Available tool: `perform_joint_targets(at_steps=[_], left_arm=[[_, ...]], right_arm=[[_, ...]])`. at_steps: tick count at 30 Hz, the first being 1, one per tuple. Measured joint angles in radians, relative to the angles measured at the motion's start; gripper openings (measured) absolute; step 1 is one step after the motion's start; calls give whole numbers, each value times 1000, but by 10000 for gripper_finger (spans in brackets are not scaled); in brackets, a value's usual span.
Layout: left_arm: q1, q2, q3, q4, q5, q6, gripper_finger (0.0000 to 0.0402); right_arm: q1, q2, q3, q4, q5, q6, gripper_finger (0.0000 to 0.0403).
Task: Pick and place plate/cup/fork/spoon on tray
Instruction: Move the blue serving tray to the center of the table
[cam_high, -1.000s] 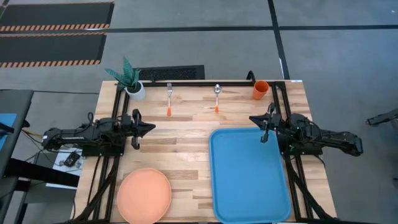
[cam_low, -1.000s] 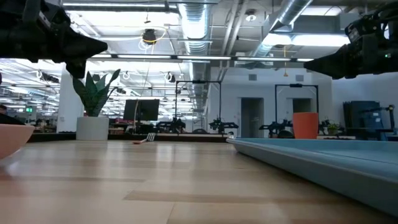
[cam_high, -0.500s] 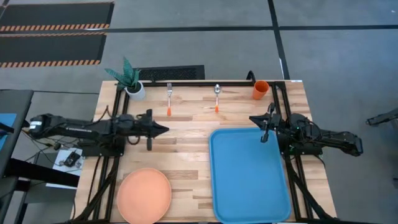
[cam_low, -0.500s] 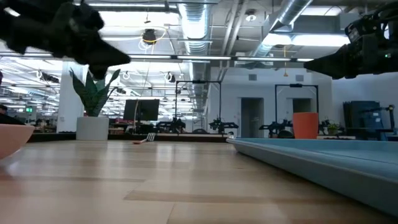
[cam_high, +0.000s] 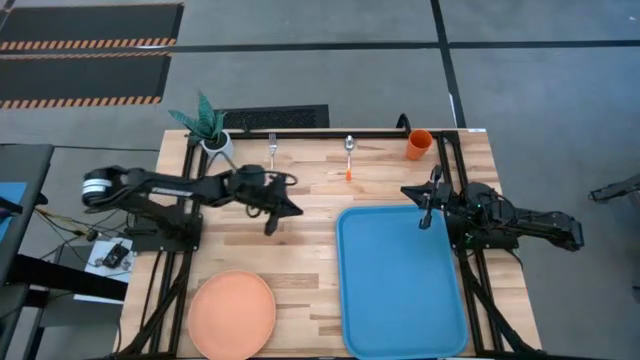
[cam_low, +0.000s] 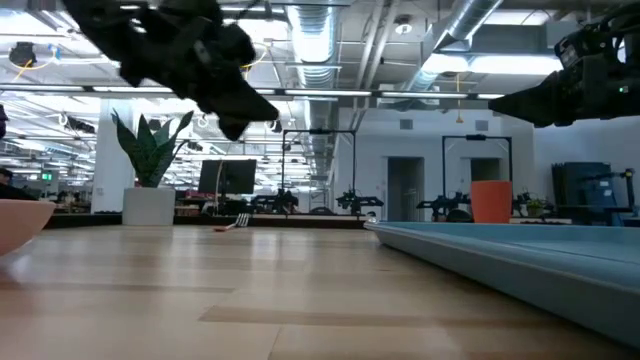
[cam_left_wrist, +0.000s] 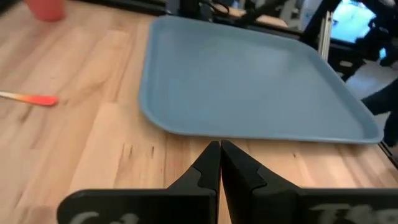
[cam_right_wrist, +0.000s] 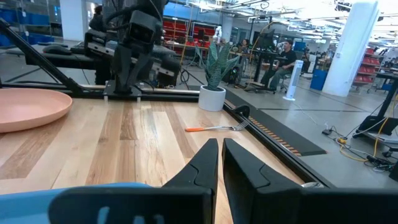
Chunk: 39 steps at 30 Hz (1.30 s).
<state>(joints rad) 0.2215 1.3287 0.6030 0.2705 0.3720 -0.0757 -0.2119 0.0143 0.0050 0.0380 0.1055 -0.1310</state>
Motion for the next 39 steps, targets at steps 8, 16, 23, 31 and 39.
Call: perform_joint_targets(at_steps=[8,16,23,31,39], left_arm=[[12,244,195,-88,94,81,0],[12,355,287,-109,120,98,0],[11,361,292,-108,120,84,0],[-18,361,292,-108,133,91,0],[-59,361,304,-36,102,40,0]], right_arm=[[0,0,0,0,0,0,48],[1,0,0,0,0,0,48],[1,0,0,0,0,0,48],[1,0,0,0,0,0,48],[1,0,0,0,0,0,48]])
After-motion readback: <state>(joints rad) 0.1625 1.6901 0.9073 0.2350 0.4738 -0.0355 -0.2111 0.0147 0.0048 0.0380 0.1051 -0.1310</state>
